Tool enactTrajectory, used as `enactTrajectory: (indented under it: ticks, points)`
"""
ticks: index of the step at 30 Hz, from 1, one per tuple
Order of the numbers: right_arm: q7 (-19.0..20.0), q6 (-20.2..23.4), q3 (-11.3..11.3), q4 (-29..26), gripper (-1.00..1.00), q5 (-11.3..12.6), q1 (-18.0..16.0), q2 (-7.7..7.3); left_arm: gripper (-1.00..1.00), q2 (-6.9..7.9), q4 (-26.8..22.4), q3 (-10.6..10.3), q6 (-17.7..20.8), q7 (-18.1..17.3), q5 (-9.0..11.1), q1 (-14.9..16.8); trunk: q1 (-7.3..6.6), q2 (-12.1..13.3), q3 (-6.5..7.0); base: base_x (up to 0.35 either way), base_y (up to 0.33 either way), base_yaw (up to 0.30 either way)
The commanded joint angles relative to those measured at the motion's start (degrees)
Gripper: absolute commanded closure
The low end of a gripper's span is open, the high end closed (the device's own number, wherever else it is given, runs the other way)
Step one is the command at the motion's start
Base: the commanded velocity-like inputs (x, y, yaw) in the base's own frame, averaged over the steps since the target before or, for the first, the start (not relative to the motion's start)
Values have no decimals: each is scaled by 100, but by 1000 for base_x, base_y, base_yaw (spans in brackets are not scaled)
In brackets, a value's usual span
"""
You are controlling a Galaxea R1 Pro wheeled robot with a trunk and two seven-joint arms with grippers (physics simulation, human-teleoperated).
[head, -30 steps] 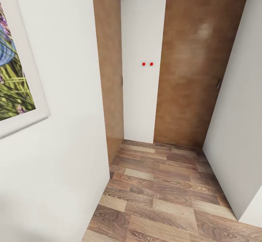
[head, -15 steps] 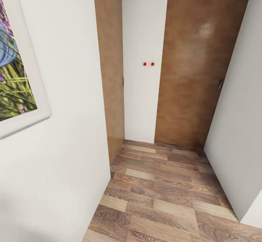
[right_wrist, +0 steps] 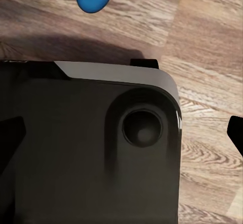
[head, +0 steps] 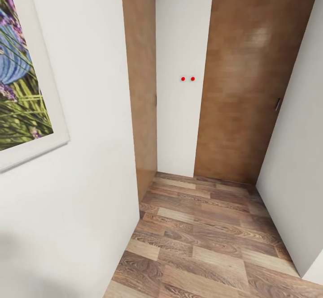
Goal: In the bedroom, move the book from the bed onto either nightstand, and place the two sandals side by side next to the bed.
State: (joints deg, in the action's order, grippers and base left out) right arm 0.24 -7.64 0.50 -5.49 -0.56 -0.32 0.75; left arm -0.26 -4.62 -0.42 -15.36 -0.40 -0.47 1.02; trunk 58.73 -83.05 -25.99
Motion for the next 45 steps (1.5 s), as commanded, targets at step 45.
enactTrajectory:
  ticks: [45]
  points:
    - [3, -18, 3, 5, -100, -6, -5, -3, -100, 0, 5, -2, -19, -4, -6, 4, 0, -3, -6, 36, 5, 2]
